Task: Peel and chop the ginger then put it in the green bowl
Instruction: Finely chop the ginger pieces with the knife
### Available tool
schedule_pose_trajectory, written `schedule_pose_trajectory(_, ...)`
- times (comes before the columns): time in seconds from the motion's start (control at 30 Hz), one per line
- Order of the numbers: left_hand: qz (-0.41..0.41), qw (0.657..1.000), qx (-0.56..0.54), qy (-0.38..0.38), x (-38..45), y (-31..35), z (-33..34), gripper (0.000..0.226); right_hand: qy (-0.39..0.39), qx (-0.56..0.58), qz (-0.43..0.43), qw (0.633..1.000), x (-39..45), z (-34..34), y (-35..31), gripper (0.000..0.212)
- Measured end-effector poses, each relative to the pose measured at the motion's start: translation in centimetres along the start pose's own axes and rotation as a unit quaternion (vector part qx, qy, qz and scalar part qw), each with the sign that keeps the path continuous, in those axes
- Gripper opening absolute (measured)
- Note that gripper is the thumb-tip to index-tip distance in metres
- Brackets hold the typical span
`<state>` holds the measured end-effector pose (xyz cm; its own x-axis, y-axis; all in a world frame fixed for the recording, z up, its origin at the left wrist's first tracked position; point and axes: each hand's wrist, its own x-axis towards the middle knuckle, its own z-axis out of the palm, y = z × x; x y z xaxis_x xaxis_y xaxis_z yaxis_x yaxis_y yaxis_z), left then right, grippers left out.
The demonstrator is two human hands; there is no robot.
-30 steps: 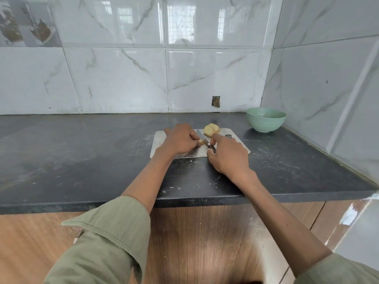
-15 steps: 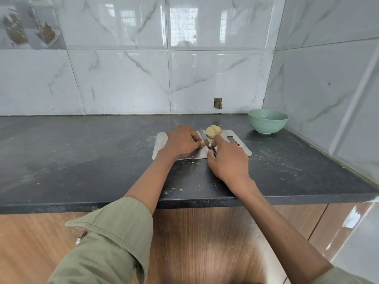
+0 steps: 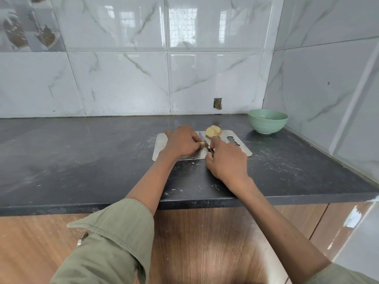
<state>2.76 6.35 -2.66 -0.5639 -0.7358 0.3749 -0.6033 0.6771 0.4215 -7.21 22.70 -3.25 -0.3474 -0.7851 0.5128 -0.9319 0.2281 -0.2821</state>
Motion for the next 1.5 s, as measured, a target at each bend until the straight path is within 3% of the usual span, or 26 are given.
schedule_pose_trajectory(0.43, -0.015, 1.0, -0.019, 0.0, 0.6, -0.6, 0.2, 0.007, 0.013, 0.03, -0.001, 0.999, -0.3, 0.0, 0.1, 0.022)
schedule_pose_trajectory(0.6, -0.017, 1.0, -0.008, 0.007, 0.6, -0.7, 0.3, 0.021, -0.005, 0.02, -0.005, 1.0, 0.3, 0.2, 0.3, 0.02)
schedule_pose_trajectory(0.7, -0.009, 1.0, -0.017, 0.007, 0.7, -0.8, 0.5, 0.008, -0.019, 0.019, -0.008, 1.0, 0.8, 0.2, 0.4, 0.019)
schedule_pose_trajectory(1.0, -0.021, 0.998, 0.034, 0.047, 0.1, 0.2, 0.2, 0.008, 0.01, 0.004, -0.004, 1.0, -0.3, 0.1, 0.0, 0.02)
schedule_pose_trajectory(1.23, -0.033, 0.999, 0.011, 0.039, -0.1, 0.0, 0.2, 0.005, -0.001, 0.008, -0.003, 1.0, 0.1, 0.3, -0.3, 0.021)
schedule_pose_trajectory(1.4, -0.04, 0.998, 0.01, 0.039, -0.2, 0.1, 0.1, 0.019, 0.007, 0.02, 0.012, 1.0, -0.4, 0.0, 0.0, 0.02)
schedule_pose_trajectory(1.5, -0.048, 0.998, 0.008, 0.042, -0.3, 0.4, 0.1, 0.011, 0.004, 0.027, 0.014, 1.0, -0.4, 0.0, 0.0, 0.02)
